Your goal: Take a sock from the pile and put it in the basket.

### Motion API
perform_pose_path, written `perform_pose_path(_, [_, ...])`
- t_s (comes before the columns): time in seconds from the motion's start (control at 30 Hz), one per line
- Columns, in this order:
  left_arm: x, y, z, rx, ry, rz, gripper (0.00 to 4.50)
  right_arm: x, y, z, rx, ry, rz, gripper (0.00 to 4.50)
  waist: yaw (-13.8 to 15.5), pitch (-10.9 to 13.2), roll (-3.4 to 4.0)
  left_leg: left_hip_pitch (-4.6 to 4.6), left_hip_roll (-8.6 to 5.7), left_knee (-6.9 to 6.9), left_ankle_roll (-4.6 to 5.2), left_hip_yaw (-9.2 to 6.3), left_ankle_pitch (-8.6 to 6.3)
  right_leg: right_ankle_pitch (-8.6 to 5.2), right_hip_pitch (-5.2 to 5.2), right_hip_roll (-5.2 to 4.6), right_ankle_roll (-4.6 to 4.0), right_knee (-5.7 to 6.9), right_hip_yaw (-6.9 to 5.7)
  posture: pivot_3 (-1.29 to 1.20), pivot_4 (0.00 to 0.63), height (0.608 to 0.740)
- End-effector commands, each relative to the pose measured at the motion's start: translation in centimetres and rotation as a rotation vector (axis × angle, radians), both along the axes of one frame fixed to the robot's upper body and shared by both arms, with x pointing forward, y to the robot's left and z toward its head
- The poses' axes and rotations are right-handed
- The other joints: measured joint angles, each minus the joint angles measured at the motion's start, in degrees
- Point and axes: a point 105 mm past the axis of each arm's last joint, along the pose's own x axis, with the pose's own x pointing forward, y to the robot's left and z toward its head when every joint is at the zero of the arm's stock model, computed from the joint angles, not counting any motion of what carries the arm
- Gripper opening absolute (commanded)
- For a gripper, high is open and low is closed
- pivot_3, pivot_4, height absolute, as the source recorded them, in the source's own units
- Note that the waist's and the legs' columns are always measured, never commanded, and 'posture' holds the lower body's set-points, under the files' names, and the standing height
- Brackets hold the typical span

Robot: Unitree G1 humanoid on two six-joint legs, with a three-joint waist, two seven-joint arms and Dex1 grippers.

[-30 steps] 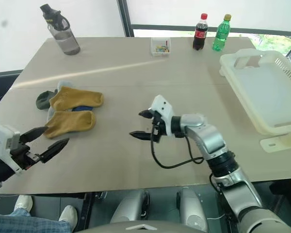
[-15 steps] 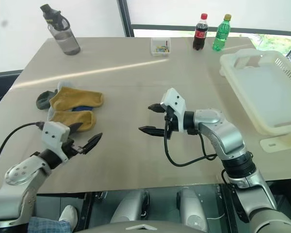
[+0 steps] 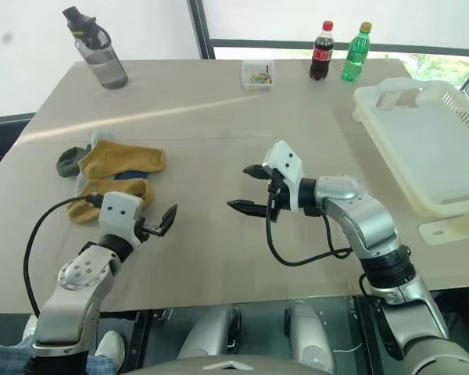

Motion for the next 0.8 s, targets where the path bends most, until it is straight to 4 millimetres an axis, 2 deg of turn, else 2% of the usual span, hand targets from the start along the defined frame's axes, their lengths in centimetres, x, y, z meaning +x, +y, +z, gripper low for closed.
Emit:
perform_pose_path(0.03, [0.3,0.6,1.0,0.021,-0.035,0.048,4.50,-0.1,-0.1,0.9,0.028,-0.038,-0.002,4.32,0.0,0.0,0.00,0.00,-0.01,0.00,0.00,0.00,0.00,0.00,0.00,0.00,0.00,0.00,0.00,0.00,0.150,0.740])
perform_pose_path(0.23, [1.8,-0.2,0.2,-0.023,-0.001,0.029,4.50,0.0,0.1,1.0,0.038,-0.037,-0.005,4.32,0.1,0.0,0.00,0.00,-0.09,0.01,0.00,0.00,0.00,0.00,0.01,0.00,0.00,-0.01,-0.02,0.00,0.150,0.740])
perform_pose_path(0.27, [2.0,-0.7,0.0,-0.029,0.008,0.010,3.96,0.0,0.1,1.0,0.038,-0.039,-0.006,4.50,0.1,0.0,0.00,-0.01,-0.13,0.01,0.00,0.00,0.00,0.00,0.01,-0.01,0.00,-0.01,-0.01,0.00,0.150,0.740])
perform_pose_path(0.37, [1.8,-1.7,-0.7,-0.030,0.047,-0.024,2.81,0.1,0.0,1.1,0.044,-0.042,-0.016,4.50,0.1,0.0,0.00,-0.02,-0.13,0.00,0.00,-0.01,0.00,0.00,0.01,-0.02,0.01,-0.02,-0.01,0.00,0.150,0.740])
perform_pose_path(0.6, [1.3,-1.5,-1.1,-0.019,0.067,-0.022,0.07,0.2,-0.4,1.0,0.043,-0.042,-0.031,4.50,0.0,0.0,0.00,0.01,-0.07,0.00,0.00,-0.01,0.00,0.00,0.01,-0.02,0.00,0.01,0.00,0.00,0.150,0.740])
perform_pose_path(0.7, [1.3,-1.5,-1.1,-0.021,0.069,-0.022,0.07,0.2,-0.4,1.0,0.045,-0.042,-0.035,4.50,0.0,0.0,0.00,0.01,-0.07,0.00,0.00,-0.01,0.00,0.00,0.01,-0.01,0.00,0.01,0.00,0.00,0.150,0.740])
perform_pose_path(0.8, [1.5,-3.0,-0.5,-0.080,0.051,-0.082,0.07,0.4,-0.4,1.0,0.047,-0.043,-0.042,4.50,0.0,0.0,0.00,0.01,-0.08,0.00,0.00,0.00,0.00,0.00,0.01,-0.02,0.00,0.00,0.00,0.00,0.150,0.740])
